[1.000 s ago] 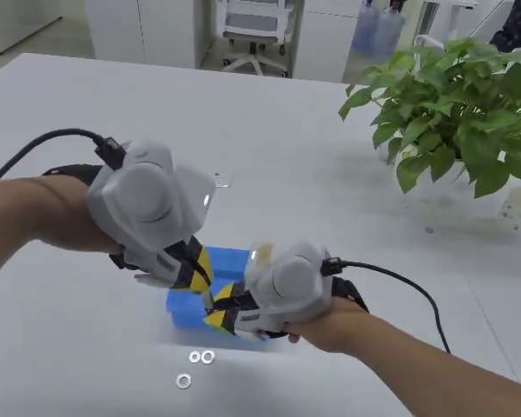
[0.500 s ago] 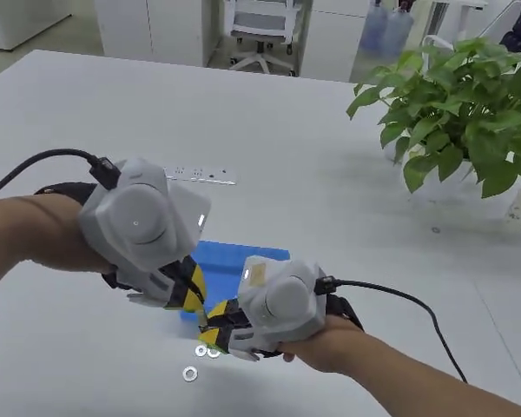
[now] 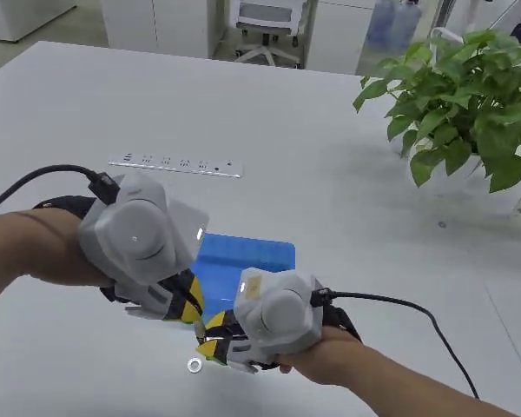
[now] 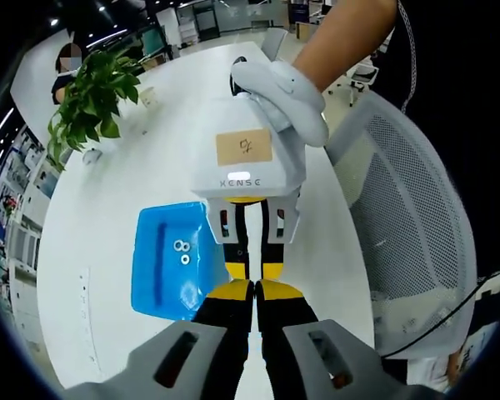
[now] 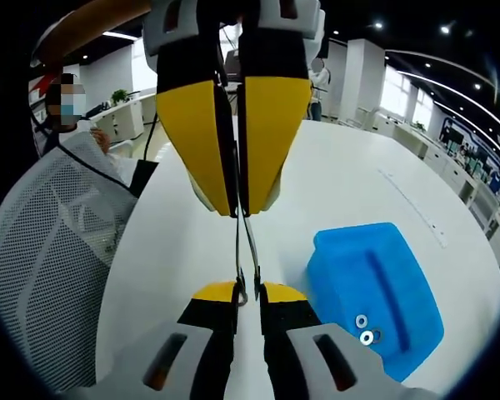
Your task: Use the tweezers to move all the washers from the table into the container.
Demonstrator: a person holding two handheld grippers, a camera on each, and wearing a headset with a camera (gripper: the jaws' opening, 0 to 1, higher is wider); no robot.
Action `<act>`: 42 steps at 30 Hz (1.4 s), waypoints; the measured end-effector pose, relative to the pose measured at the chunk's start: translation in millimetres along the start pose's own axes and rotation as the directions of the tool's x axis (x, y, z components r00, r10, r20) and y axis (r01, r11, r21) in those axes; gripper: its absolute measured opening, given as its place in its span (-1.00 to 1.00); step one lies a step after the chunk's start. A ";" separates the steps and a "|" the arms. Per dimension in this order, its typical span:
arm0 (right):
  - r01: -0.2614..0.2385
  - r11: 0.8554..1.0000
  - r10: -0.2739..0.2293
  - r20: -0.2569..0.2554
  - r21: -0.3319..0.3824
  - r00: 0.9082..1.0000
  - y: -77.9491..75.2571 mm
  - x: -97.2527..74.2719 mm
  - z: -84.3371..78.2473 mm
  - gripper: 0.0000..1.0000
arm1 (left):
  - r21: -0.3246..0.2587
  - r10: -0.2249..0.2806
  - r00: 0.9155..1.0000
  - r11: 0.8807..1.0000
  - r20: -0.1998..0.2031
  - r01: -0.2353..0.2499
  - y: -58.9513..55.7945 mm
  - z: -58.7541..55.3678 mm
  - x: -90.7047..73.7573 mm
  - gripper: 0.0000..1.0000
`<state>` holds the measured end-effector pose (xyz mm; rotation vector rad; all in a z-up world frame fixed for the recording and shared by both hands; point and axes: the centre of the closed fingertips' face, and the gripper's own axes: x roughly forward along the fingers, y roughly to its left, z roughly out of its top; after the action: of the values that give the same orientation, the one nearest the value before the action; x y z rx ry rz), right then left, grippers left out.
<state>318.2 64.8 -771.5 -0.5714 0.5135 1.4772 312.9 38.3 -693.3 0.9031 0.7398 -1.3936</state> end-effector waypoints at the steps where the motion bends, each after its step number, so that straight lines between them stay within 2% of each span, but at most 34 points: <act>1: -0.003 1.000 0.003 -0.001 0.000 1.000 1.2 0.9 -0.4 -0.77 | -0.002 -0.002 1.000 1.000 -0.001 0.002 -1.3 -0.3 0.9 -0.89; 7: -0.022 1.000 0.022 -0.015 -0.007 1.000 8.1 7.3 -5.9 -0.77 | -0.016 -0.010 1.000 1.000 -0.001 0.010 -7.5 -5.4 7.1 -0.89; 29: -0.061 0.998 0.062 -0.038 0.009 0.997 18.9 24.6 -15.7 -0.77 | -0.048 -0.031 0.999 0.998 -0.018 0.030 -16.8 -23.5 18.1 -0.89; 42: -0.062 0.998 0.063 -0.028 0.033 0.998 19.0 25.0 -15.8 -0.81 | -0.060 -0.025 1.000 0.998 -0.003 0.025 -12.9 -22.7 17.6 -0.89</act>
<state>300.5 74.1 -800.5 -0.5560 0.5811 1.5189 303.0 49.9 -720.8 0.8526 0.7939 -1.3847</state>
